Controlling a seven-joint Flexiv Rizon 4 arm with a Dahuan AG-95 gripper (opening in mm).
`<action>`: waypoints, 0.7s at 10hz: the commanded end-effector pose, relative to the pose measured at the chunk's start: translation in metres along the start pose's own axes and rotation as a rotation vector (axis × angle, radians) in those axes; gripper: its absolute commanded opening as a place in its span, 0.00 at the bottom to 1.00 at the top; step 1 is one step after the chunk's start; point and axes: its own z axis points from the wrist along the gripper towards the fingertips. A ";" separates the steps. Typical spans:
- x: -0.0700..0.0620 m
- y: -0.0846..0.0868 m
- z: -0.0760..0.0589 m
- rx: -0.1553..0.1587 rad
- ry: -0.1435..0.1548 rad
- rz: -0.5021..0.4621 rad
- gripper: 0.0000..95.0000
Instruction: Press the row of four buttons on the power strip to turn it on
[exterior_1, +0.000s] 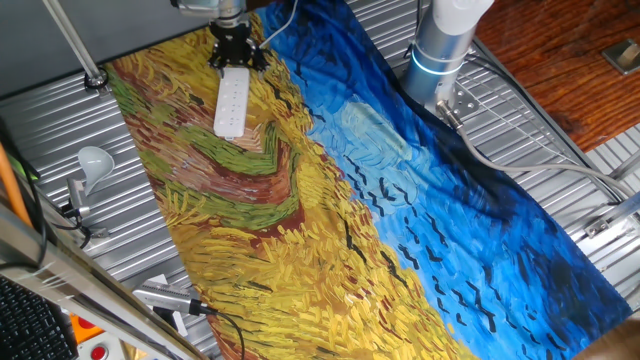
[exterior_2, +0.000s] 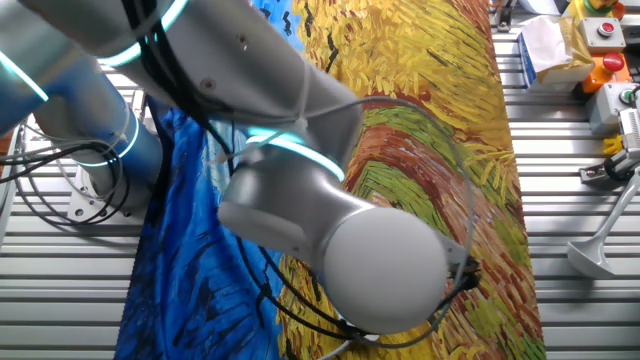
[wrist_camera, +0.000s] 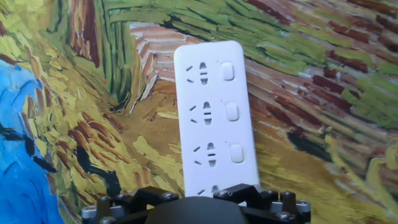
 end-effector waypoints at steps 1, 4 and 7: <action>0.000 0.000 0.003 -0.005 0.003 0.013 1.00; 0.003 0.005 0.007 -0.004 0.004 0.029 1.00; 0.005 0.006 0.010 -0.002 0.002 0.030 1.00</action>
